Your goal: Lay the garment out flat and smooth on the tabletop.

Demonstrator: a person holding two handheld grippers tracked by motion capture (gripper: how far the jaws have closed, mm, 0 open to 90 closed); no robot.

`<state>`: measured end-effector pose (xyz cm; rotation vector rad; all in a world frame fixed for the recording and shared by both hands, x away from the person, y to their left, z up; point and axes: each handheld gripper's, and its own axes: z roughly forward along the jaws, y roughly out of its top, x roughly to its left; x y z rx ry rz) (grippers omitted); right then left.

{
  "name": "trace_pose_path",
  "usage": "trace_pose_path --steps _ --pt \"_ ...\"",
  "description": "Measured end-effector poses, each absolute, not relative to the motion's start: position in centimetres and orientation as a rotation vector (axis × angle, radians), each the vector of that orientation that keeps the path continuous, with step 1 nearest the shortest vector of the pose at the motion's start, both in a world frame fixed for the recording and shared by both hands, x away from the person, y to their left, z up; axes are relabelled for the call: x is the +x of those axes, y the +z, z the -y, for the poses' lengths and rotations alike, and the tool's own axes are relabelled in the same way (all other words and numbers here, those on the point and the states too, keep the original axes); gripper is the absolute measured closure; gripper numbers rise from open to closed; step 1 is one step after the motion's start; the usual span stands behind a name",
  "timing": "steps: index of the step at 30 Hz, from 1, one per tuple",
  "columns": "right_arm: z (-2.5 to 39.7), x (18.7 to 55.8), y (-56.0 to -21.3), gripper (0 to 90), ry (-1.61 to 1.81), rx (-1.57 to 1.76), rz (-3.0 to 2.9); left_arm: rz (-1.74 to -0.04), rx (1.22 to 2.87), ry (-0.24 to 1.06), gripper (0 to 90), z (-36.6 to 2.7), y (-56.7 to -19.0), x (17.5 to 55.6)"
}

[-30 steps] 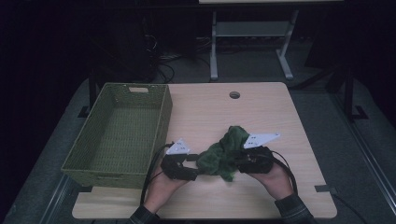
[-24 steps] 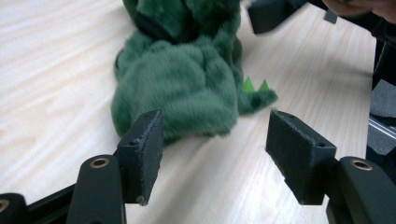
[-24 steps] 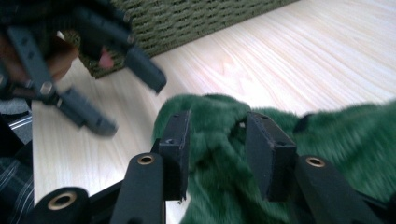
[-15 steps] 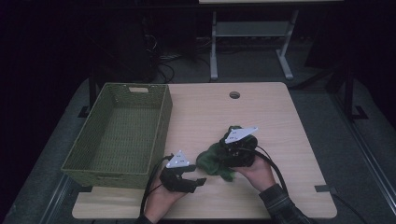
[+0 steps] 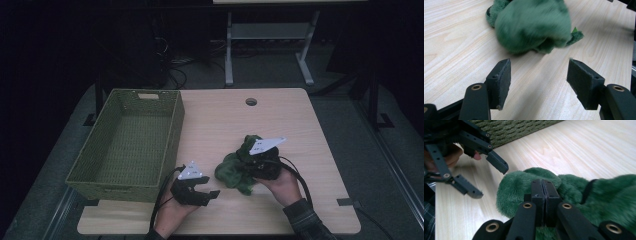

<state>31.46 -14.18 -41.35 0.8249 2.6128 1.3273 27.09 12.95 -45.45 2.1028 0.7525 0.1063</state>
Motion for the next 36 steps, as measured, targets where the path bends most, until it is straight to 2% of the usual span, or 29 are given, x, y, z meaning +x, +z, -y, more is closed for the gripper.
trace_pose_path --steps 19,27,36 --pt "22.2 27.5 -43.2 89.6 1.295 0.964 -2.541 -0.735 2.094 0.114 36.3 -12.2 -45.2 28.5" --pt "23.8 27.1 -44.1 89.3 1.250 1.024 -2.540 -0.706 2.099 0.123 39.2 -10.6 -45.0 30.4" --pt "22.5 27.6 -42.4 76.5 1.317 0.973 -2.531 -0.696 2.131 0.115 46.9 -9.1 -45.7 32.8"
